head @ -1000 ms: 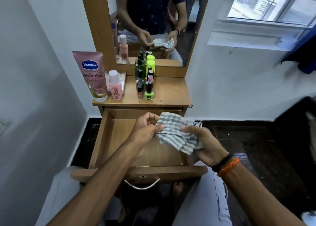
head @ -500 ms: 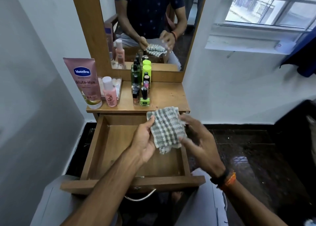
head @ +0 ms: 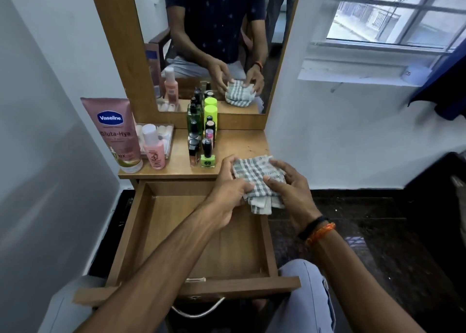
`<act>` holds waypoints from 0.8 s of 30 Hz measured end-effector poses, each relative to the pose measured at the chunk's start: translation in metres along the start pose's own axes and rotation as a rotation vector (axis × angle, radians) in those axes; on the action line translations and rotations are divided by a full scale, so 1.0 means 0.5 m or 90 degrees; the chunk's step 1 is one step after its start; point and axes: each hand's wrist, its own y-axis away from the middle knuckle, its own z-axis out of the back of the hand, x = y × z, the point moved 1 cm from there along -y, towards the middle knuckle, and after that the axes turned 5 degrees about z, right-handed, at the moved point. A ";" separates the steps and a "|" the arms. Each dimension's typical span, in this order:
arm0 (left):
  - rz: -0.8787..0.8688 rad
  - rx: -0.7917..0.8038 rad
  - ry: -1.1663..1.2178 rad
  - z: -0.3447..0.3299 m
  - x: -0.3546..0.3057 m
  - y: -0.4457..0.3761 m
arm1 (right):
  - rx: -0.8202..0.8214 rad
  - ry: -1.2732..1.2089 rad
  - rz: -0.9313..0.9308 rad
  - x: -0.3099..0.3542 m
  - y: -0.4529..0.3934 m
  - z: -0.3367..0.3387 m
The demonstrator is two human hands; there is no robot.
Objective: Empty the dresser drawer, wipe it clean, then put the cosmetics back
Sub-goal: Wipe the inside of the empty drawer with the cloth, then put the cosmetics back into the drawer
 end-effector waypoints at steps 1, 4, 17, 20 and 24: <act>-0.011 0.004 -0.041 0.001 -0.006 -0.006 | 0.012 0.036 -0.005 0.003 -0.014 0.003; -0.052 -0.024 -0.156 0.004 -0.038 -0.035 | 0.041 0.075 -0.032 0.016 -0.060 0.016; -0.247 -0.109 -0.785 -0.036 -0.082 -0.163 | -0.103 0.505 0.144 0.016 -0.229 -0.021; -0.253 -0.067 -0.848 -0.030 -0.050 -0.167 | -0.112 0.633 0.184 0.006 -0.229 -0.024; -0.285 -0.093 -0.926 -0.020 -0.034 -0.171 | -0.027 0.701 0.214 -0.022 -0.224 -0.040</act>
